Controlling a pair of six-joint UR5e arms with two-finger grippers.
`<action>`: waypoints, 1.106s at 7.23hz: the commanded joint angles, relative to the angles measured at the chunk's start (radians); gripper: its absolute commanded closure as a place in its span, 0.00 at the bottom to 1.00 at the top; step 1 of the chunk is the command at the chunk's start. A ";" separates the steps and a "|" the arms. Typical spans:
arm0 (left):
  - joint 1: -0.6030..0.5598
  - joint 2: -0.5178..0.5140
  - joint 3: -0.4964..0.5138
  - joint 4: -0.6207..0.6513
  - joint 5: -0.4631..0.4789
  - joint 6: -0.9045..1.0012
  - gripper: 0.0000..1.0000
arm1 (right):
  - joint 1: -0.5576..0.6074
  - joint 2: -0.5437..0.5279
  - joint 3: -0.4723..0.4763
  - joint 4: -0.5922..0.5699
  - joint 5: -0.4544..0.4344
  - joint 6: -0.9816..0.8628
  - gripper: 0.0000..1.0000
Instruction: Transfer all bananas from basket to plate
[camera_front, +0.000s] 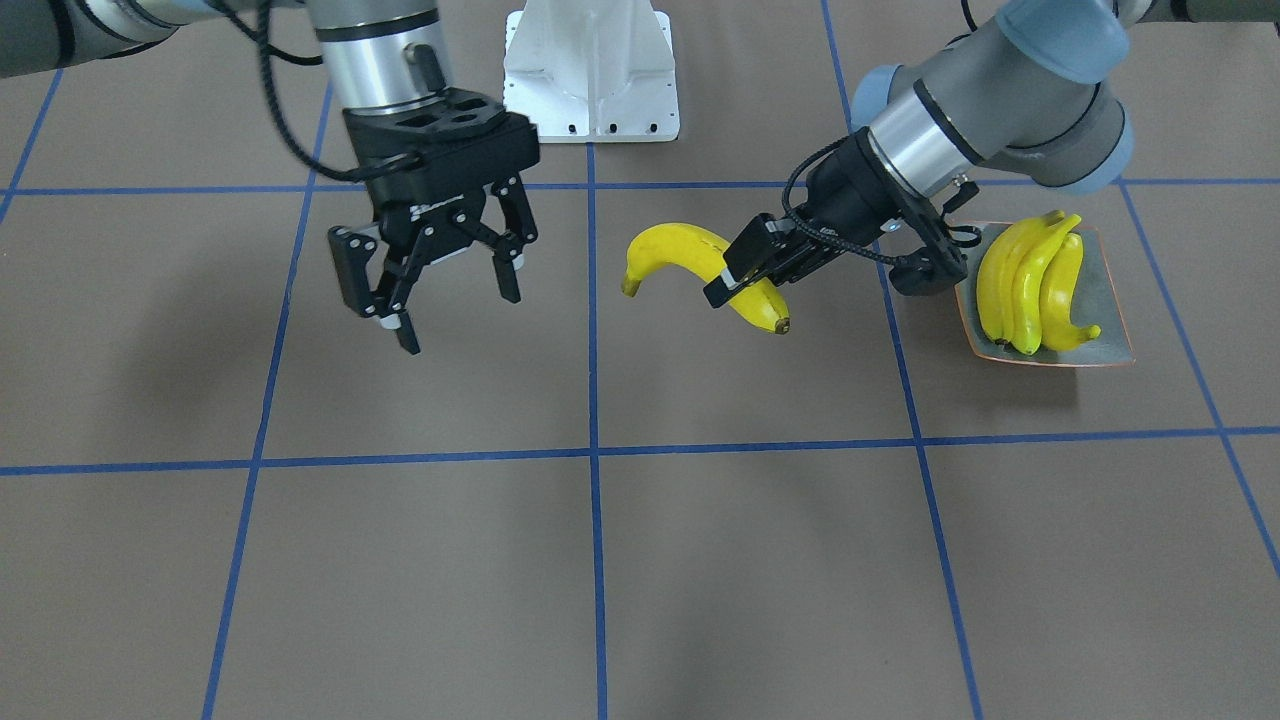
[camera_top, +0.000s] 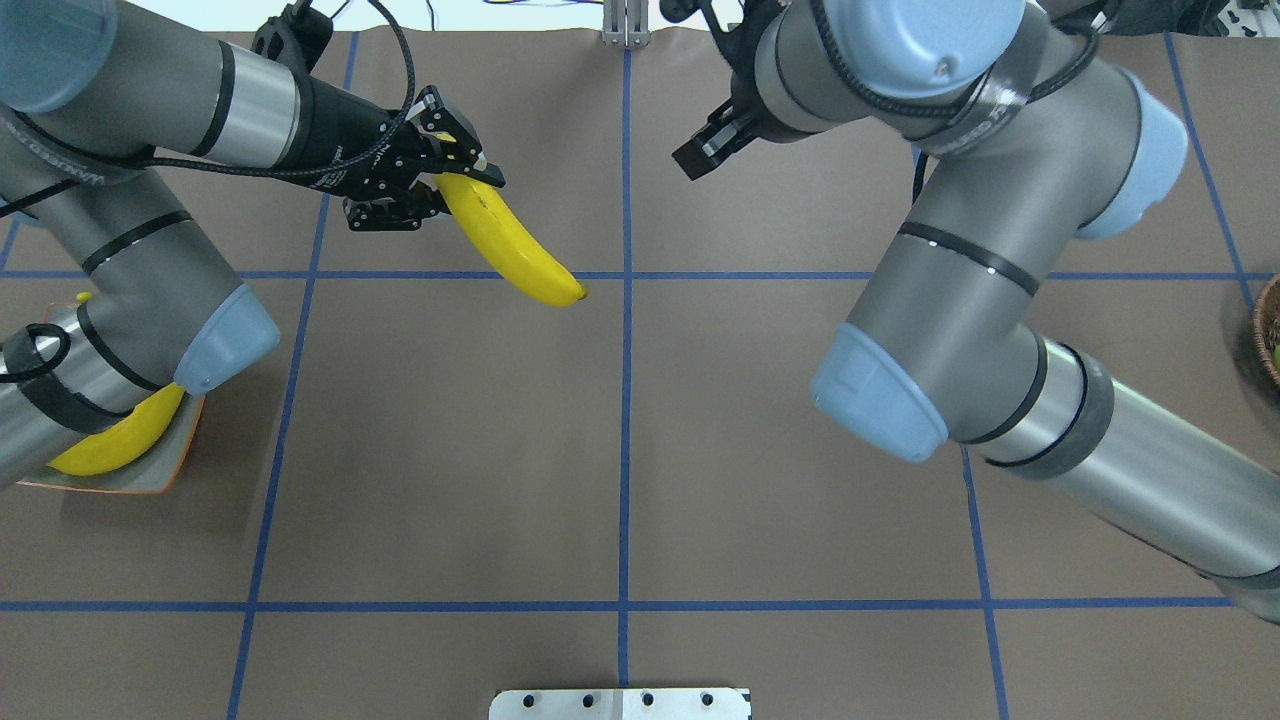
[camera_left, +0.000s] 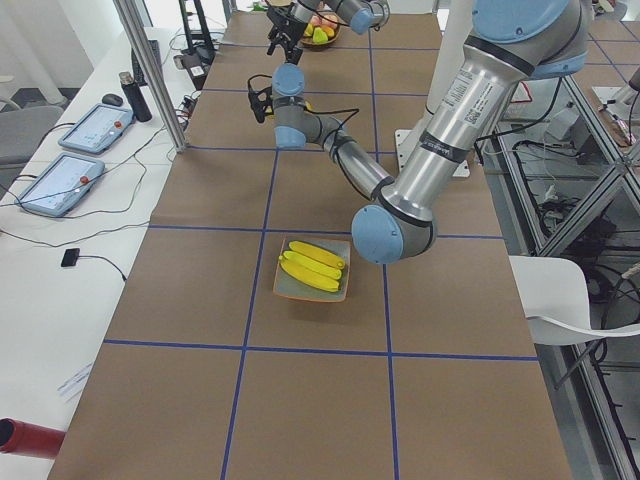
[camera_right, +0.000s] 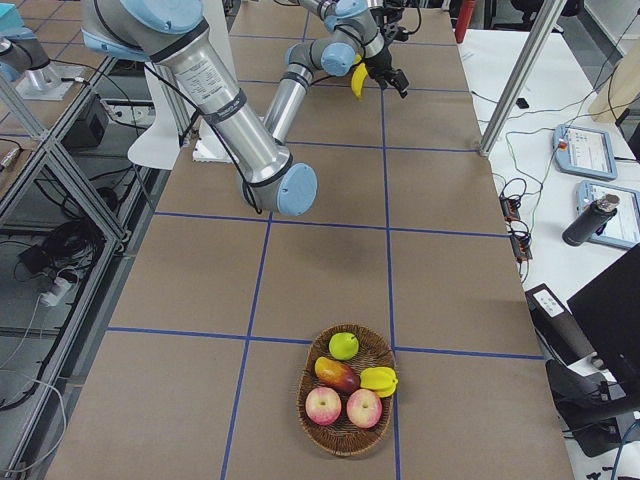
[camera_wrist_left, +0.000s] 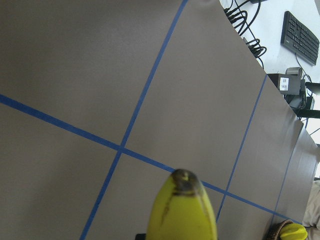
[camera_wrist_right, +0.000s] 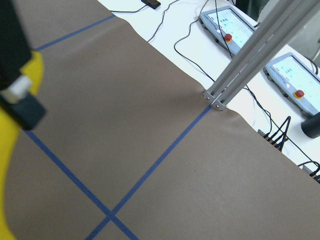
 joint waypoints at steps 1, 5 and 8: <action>-0.032 0.139 -0.107 -0.004 -0.038 0.078 1.00 | 0.218 -0.058 -0.096 0.001 0.252 -0.195 0.00; -0.125 0.443 -0.201 -0.052 -0.116 0.311 1.00 | 0.433 -0.206 -0.139 -0.002 0.435 -0.526 0.00; -0.180 0.606 -0.192 -0.085 -0.125 0.108 1.00 | 0.550 -0.229 -0.188 -0.088 0.521 -0.563 0.00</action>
